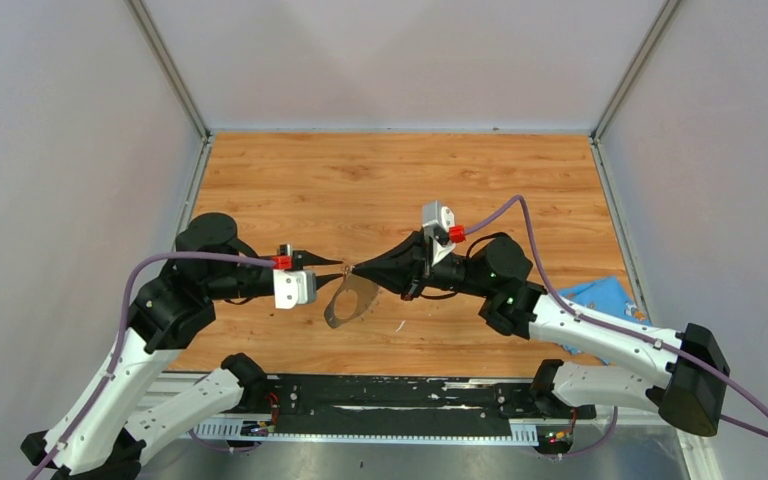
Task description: Put the keys on the keyring
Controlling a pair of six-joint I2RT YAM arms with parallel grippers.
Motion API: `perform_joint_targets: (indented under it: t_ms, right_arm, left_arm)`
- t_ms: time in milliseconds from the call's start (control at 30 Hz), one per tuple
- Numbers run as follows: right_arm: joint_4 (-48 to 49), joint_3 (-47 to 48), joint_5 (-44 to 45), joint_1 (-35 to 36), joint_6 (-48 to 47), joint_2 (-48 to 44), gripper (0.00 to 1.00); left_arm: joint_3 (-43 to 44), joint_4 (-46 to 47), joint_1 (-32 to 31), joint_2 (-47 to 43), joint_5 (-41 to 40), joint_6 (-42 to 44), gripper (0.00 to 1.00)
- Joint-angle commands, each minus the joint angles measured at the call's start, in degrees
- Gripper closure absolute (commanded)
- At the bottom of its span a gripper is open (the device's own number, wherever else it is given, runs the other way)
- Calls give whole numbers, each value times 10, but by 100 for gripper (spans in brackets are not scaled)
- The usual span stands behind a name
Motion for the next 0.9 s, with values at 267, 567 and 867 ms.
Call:
perform_joint_targets:
  t_ms: [267,567,867]
  right_arm:
    - [22,28,-37,0,11,13,100]
    - [19,25,-11,1,7,6,100]
    - [26,19,18,1,7,1,100]
  left_arm:
    - [-7,7,-1,1,-2,6,76]
    - [-25,7,-1,-17,11,16,100]
    - [-33,8,-1,-27,52,26,98]
